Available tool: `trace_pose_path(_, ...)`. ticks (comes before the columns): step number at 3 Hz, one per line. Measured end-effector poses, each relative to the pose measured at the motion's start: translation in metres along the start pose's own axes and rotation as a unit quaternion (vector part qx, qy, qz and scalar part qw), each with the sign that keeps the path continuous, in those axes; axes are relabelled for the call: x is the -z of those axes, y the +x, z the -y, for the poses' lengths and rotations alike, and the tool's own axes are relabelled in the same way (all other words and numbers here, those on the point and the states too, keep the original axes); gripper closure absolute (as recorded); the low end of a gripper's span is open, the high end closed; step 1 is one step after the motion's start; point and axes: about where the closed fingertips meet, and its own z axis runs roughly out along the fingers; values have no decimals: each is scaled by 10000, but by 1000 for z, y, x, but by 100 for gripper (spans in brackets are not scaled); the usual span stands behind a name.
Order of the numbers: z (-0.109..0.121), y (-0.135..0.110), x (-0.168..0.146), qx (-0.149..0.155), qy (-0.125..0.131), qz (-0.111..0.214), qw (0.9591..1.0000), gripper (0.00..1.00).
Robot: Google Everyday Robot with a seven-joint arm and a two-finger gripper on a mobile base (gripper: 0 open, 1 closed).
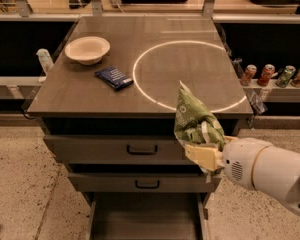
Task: Place green jalapeno chip bag into bottom drawer
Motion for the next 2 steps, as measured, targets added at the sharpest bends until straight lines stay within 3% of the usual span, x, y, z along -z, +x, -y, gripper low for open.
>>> trace_pose_path(1, 7, 42, -9, -169, -366, -268, 9988, 100)
trace_pose_path(2, 15, 114, -23, -655, -896, -523, 9924, 100)
